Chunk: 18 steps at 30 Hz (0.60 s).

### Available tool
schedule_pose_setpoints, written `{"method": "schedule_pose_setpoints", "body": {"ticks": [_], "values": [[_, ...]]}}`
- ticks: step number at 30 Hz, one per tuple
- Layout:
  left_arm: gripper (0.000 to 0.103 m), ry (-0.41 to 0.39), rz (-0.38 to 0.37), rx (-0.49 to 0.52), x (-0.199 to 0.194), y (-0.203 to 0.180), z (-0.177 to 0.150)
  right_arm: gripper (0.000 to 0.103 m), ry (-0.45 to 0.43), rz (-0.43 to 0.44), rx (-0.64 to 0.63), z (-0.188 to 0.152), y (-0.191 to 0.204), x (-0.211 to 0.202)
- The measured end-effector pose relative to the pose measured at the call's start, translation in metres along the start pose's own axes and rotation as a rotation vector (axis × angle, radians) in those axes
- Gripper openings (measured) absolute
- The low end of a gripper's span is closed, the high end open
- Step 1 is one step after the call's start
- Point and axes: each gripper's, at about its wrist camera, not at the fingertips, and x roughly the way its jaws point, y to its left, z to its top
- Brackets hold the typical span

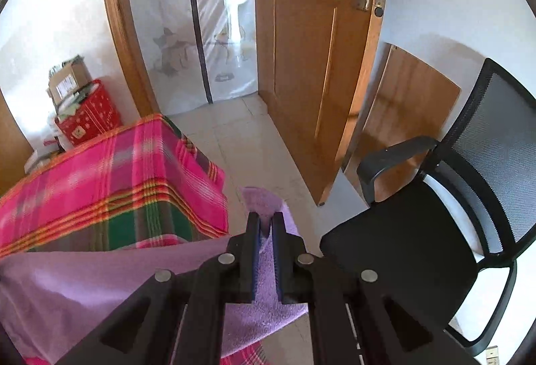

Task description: Fold clothes

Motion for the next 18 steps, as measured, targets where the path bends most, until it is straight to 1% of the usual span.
{"method": "schedule_pose_setpoints", "body": {"ticks": [3, 5, 9, 13, 16, 18], "values": [[0.039, 0.023, -0.025, 0.051, -0.007, -0.011, -0.011, 0.012, 0.004, 0.016, 0.036, -0.002, -0.003, 0.002], [0.039, 0.048, -0.032, 0.081, -0.010, -0.019, -0.021, 0.013, 0.000, 0.030, 0.050, -0.003, -0.004, -0.001], [0.039, 0.099, -0.057, 0.077, -0.019, -0.023, -0.036, 0.014, -0.020, 0.040, 0.046, -0.006, -0.003, -0.017], [0.039, 0.070, -0.061, 0.066, -0.055, -0.022, -0.052, 0.015, -0.067, 0.065, 0.045, -0.003, -0.003, -0.047], [0.039, 0.020, -0.045, 0.061, -0.097, -0.020, -0.066, 0.019, -0.102, 0.118, 0.047, -0.002, -0.001, -0.078], [0.039, -0.007, -0.045, 0.058, -0.122, -0.017, -0.075, 0.020, -0.122, 0.176, 0.017, -0.003, 0.005, -0.098]]}}
